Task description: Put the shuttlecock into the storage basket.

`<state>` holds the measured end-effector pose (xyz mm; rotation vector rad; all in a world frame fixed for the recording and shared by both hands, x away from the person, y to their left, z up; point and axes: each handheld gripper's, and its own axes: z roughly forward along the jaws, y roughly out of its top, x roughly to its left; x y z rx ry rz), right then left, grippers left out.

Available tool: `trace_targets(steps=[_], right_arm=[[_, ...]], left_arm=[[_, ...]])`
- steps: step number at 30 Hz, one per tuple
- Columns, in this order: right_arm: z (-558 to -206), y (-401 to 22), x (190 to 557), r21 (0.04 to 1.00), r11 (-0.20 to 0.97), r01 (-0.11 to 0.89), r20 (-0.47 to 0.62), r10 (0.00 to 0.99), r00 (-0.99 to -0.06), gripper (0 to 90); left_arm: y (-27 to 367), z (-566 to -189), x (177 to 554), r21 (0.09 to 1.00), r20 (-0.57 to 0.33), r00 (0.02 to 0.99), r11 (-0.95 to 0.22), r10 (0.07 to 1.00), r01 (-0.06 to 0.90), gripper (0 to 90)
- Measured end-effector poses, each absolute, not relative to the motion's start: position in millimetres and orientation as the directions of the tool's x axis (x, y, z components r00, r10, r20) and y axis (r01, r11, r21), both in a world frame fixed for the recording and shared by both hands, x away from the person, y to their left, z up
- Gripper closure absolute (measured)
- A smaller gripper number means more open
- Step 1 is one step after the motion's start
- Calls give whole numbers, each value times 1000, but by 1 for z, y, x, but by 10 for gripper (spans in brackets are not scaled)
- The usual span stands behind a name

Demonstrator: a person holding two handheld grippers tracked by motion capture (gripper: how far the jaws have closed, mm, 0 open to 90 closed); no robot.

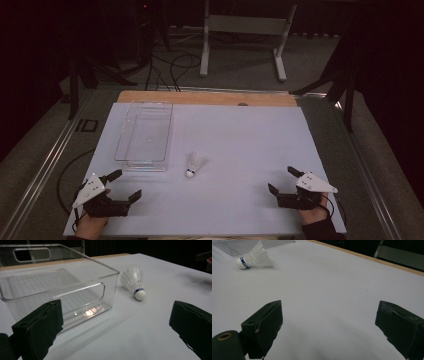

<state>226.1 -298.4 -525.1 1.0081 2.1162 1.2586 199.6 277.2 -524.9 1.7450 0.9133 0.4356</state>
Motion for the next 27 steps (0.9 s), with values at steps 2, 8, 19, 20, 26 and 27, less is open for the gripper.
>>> trace_targets(steps=[2,8,19,20,26,27], right_arm=[[-526,-298,226,881,313,355,-30,786,-617,77],[-526,-298,227,878,317,360,-35,790,-612,77],[-525,-297,225,879,318,355,-42,793,-608,77],[-525,-297,225,881,316,353,-41,793,-608,77],[-525,-298,225,879,317,356,-41,796,-605,77],[-525,-298,225,879,317,356,-41,796,-605,77]], left_arm=[[277,-525,200,920,-143,641,-137,754,367,0],[276,-526,200,915,-150,641,-140,753,379,0],[276,-522,200,910,-144,629,-147,764,387,0],[275,-520,200,910,-147,633,-147,760,388,0],[274,-512,201,889,-150,652,-188,743,418,0],[274,-512,201,889,-150,652,-188,743,418,0]])
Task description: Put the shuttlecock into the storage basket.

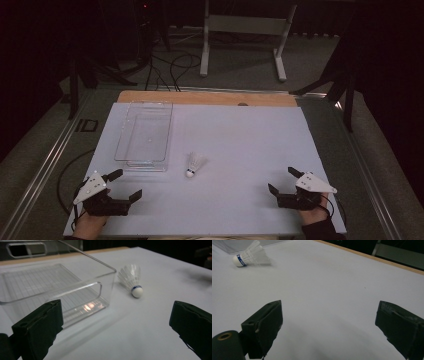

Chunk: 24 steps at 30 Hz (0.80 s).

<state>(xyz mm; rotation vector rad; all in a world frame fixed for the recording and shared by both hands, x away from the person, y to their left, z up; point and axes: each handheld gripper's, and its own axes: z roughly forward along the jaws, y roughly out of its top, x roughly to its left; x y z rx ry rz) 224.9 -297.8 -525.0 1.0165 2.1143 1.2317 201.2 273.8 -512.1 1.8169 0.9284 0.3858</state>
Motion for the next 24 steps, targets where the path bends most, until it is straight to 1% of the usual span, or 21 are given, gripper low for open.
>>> trace_targets(steps=[2,4,7,11,12,15,16,19,20,24], right_arm=[[-524,-297,224,880,318,353,-42,793,-608,77],[-524,-297,224,880,318,352,-41,791,-611,77],[-524,-297,224,880,318,353,-41,791,-610,77],[-524,-297,224,880,315,355,-38,793,-608,77],[-524,-297,224,880,314,356,-36,792,-609,77],[-524,-296,224,880,316,354,-36,788,-614,77],[-524,-295,224,880,318,353,-37,787,-616,78],[-524,-295,224,879,321,353,-37,783,-621,78],[-524,-295,224,879,321,353,-36,782,-623,77],[-524,-295,224,878,318,359,-31,784,-619,78]], left_arm=[[272,-510,202,862,-159,643,-211,749,460,0],[271,-508,204,850,-170,634,-213,755,482,0],[269,-504,205,841,-176,638,-222,749,493,0],[264,-496,207,818,-161,636,-258,755,513,0],[261,-493,208,801,-157,634,-278,757,530,0],[259,-490,209,790,-159,631,-285,760,543,0],[257,-486,210,779,-148,633,-304,760,548,0],[254,-483,211,776,-141,634,-314,760,548,0],[251,-479,212,770,-120,637,-334,761,544,0],[247,-476,214,755,-118,641,-351,759,554,0]])
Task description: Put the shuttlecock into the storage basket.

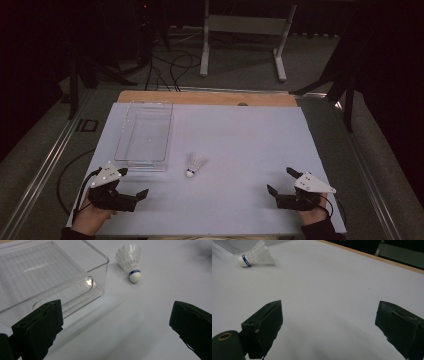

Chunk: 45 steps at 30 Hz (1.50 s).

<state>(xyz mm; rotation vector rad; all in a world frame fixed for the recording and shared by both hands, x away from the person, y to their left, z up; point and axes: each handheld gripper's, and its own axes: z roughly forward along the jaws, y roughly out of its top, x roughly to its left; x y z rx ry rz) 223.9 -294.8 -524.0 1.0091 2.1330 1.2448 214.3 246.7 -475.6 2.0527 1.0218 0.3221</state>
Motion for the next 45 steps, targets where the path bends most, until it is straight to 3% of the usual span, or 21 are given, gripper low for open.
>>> trace_targets(steps=[14,28,45], right_arm=[[-524,-294,225,876,320,362,-23,775,-631,78],[-524,-294,225,878,307,366,-6,773,-635,78],[-523,-294,225,877,304,371,-4,778,-629,78]], left_arm=[[224,-472,225,608,-111,627,-446,771,656,0],[195,-461,229,478,-83,658,-549,749,686,0],[164,-465,245,365,-90,660,-592,746,719,0]])
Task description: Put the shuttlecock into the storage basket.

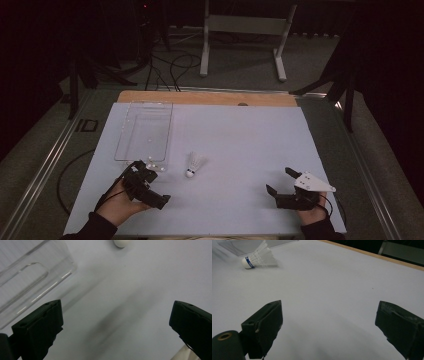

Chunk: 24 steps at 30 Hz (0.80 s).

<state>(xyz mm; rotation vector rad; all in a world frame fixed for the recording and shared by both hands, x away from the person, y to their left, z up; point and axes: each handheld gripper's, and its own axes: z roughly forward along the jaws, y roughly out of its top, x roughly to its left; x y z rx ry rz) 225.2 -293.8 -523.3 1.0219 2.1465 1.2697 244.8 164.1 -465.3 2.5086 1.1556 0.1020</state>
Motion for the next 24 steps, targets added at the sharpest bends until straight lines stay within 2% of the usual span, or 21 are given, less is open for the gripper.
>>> trace_targets(steps=[12,24], right_arm=[[-524,-294,226,875,310,371,-11,780,-626,78],[-524,-293,226,873,312,376,-8,778,-628,78]], left_arm=[[140,-465,263,249,-162,669,-626,725,739,0],[115,-467,276,220,-201,659,-622,725,751,0]])
